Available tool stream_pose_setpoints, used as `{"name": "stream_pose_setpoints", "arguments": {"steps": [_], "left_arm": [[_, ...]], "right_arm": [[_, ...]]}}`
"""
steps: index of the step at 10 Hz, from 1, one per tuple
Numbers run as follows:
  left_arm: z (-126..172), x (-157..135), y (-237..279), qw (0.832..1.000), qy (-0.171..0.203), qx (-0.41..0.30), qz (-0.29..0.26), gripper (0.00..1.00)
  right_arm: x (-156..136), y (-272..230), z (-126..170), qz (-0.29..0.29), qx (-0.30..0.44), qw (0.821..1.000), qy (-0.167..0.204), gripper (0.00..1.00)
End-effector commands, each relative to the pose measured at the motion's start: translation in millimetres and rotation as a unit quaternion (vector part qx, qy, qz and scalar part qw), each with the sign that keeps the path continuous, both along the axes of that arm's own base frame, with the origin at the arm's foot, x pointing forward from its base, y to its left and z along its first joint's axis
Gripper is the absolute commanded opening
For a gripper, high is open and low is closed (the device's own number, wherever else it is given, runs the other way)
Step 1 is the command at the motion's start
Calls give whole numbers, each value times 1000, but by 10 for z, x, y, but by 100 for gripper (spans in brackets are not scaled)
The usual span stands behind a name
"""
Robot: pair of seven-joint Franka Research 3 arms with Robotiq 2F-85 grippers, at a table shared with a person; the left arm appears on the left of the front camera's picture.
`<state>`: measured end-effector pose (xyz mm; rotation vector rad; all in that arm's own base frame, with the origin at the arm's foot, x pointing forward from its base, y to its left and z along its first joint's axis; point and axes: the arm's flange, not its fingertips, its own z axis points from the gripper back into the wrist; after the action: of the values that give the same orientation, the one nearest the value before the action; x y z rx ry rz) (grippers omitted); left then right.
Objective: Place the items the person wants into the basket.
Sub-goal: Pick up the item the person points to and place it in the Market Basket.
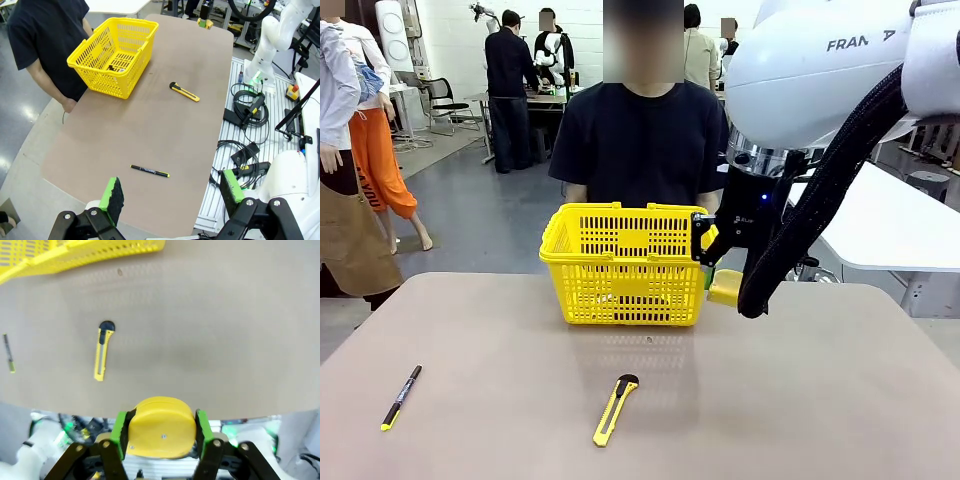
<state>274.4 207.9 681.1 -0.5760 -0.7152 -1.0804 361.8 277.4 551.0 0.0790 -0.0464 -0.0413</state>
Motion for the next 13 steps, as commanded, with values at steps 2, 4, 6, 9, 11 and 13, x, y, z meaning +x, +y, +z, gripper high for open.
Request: {"name": "stream_pose_setpoints", "arguments": {"steps": [2,4,6,9,11,13], "left_arm": [[1,-17,10,1000,-11,-7,-9,100],[1,-17,10,1000,-11,-7,-9,100],[1,-17,10,1000,-11,-7,-9,100],[1,-17,10,1000,-11,-7,-9,100],[1,-17,10,1000,-11,-7,-9,100],[1,-17,10,1000,-11,-7,-9,100]], "right_arm": [[-15,-50,10,-3,3,1000,-3,7],[-15,-50,10,-3,3,1000,-3,7],[3,-24,23,-3,1,1000,-3,65],[601,280,751,194,-32,978,-71,65],[1188,782,977,259,-58,959,-99,65],[1727,1132,896,312,-70,940,-122,65]]}}
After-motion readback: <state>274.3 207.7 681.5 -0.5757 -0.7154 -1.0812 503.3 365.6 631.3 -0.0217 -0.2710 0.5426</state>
